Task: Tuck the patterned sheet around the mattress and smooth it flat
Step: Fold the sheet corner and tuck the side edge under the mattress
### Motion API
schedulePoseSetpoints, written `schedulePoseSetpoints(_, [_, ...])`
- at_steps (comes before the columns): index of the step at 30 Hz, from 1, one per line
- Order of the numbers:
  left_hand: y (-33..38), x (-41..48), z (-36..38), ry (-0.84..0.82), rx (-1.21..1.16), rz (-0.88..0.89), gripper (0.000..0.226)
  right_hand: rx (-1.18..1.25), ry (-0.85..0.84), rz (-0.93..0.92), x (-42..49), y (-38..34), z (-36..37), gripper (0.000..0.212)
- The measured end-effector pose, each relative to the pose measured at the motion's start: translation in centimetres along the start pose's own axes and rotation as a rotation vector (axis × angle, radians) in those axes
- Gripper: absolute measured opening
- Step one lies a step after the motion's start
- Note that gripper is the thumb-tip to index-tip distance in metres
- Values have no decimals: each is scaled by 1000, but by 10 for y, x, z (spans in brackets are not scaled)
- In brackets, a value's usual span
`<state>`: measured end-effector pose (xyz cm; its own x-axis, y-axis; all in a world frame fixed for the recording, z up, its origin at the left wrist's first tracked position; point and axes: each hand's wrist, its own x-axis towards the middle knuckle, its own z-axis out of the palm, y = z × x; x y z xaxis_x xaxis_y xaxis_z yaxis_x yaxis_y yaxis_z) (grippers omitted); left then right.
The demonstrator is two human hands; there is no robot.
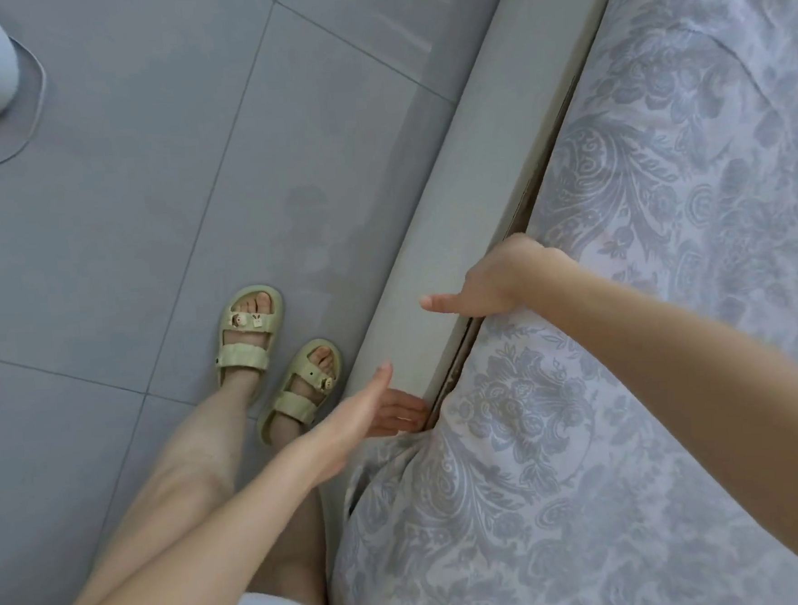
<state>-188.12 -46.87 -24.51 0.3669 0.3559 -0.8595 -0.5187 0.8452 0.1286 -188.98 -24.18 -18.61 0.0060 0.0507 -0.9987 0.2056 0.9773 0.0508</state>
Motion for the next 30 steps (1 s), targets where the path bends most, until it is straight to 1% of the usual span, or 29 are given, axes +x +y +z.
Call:
schedulePoseSetpoints(3, [-25,-10,-3,110,127,27,74,-166,301,-93,-12,-15,27,91])
schedulePoseSetpoints(5, [-35,-12,-3,178,124,45,72,-174,457,-165,-19,-27,49,83])
schedulePoseSetpoints(6, [-40,-13,-4,219,110,47,71,-149,496,-203,-22,-36,60,78])
schedulePoseSetpoints(9, [-59,-16,-10,309,72,28,66,-92,483,-280,-25,-69,90,76])
schedulePoseSetpoints(13, [-94,-24,-14,400,-40,34,55,-5,467,-307,-21,-97,106,71])
schedulePoseSetpoints(15, [-109,-30,-12,426,-120,79,49,20,403,-308,-21,-110,107,73])
schedulePoseSetpoints(17, [-120,-37,-7,428,-192,132,45,15,276,-285,-19,-122,107,77])
schedulePoseSetpoints(19, [-127,-46,0,402,-215,181,44,27,138,-225,-18,-132,103,80])
schedulePoseSetpoints(22, [-136,-52,4,343,-237,231,44,126,-83,-156,-15,-147,94,77])
schedulePoseSetpoints(25, [-142,-55,10,207,-226,218,47,243,-261,-129,-11,-164,92,77])
schedulePoseSetpoints(26, [-144,-53,13,150,-223,189,50,257,-279,-113,-11,-167,93,79])
schedulePoseSetpoints(30, [-147,-39,26,-82,-209,100,63,282,-256,-55,-22,-167,96,78])
